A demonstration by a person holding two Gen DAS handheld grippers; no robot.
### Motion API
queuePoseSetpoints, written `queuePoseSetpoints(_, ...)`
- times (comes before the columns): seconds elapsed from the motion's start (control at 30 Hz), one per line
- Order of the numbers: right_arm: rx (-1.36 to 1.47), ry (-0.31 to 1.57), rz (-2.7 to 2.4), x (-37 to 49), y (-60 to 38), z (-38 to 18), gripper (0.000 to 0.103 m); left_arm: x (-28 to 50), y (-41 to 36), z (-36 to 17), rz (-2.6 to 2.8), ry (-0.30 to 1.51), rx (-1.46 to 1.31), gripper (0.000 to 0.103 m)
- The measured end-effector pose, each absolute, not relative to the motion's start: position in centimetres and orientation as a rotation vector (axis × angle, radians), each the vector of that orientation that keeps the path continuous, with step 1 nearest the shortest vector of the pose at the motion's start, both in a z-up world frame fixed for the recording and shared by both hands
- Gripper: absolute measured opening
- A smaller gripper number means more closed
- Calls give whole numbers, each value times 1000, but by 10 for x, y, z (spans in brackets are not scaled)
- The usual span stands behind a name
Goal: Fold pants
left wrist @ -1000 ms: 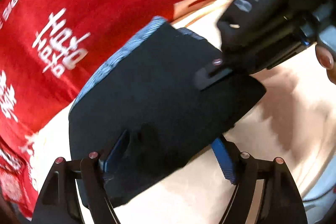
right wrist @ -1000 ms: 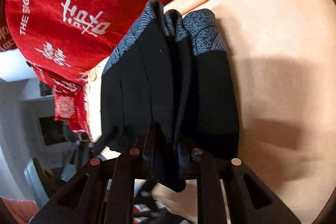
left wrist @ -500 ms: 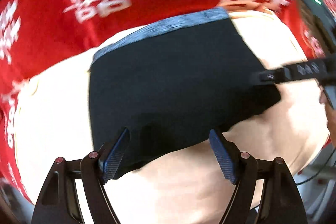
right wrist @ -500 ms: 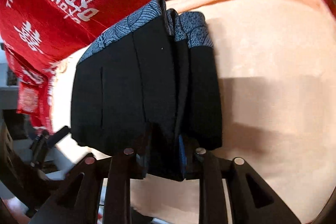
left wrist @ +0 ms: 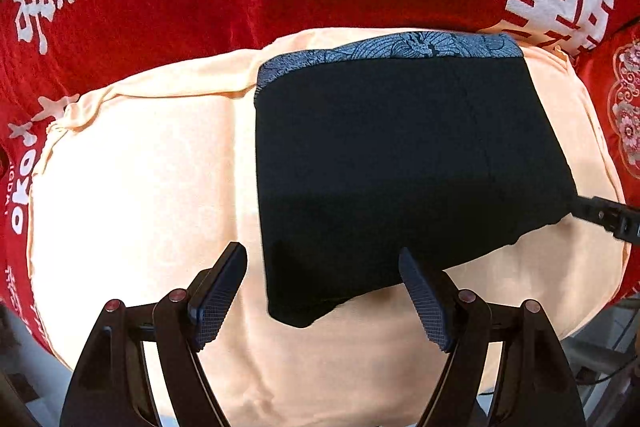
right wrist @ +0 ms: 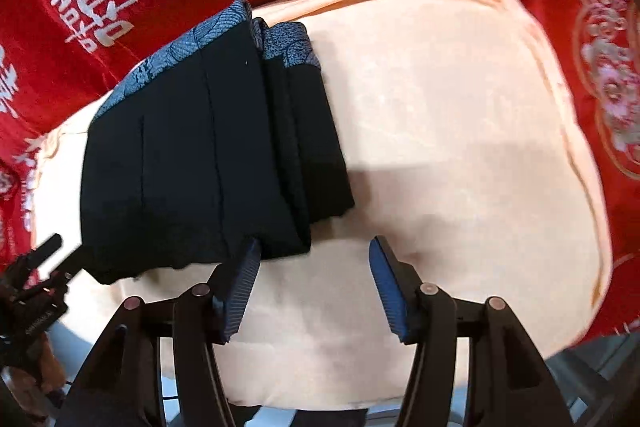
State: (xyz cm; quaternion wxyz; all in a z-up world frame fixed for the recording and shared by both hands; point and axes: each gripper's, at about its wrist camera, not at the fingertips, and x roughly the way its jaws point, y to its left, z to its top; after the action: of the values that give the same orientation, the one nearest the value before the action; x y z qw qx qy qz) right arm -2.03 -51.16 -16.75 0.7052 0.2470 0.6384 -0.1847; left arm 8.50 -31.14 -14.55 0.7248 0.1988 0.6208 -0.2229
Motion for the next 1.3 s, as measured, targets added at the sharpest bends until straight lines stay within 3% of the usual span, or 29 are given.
queuePoseSetpoints(0.4,590,1431,-426,-33,-461,-173,67,93,-281,-145,-503,1407,414,79)
queuePoseSetpoints(0.63,624,1416,-412,-44,-462,-177,78,94,-282,-160,-494,1452,442,80)
queuePoseSetpoints(0.67,630,1414,-406,-45,-464,-178,78,94,-282,-160,-488,1451,443,81)
queuePoseSetpoints(0.7,635,1412,-397,-46,-468,-179,79,95,-283,-161,-475,1451,445,98)
queuePoseSetpoints(0.73,635,1409,-396,-44,-465,-178,79,96,-283,-162,-467,1450,440,103)
queuePoseSetpoints(0.8,636,1389,-395,-44,-471,-175,79,99,-284,-161,-468,1444,414,103)
queuePoseSetpoints(0.87,637,1378,-382,-44,-476,-173,88,101,-287,-161,-465,1448,419,103)
queuePoseSetpoints(1.3,682,1398,-371,-40,-523,-179,89,133,-299,-169,-373,1511,303,103)
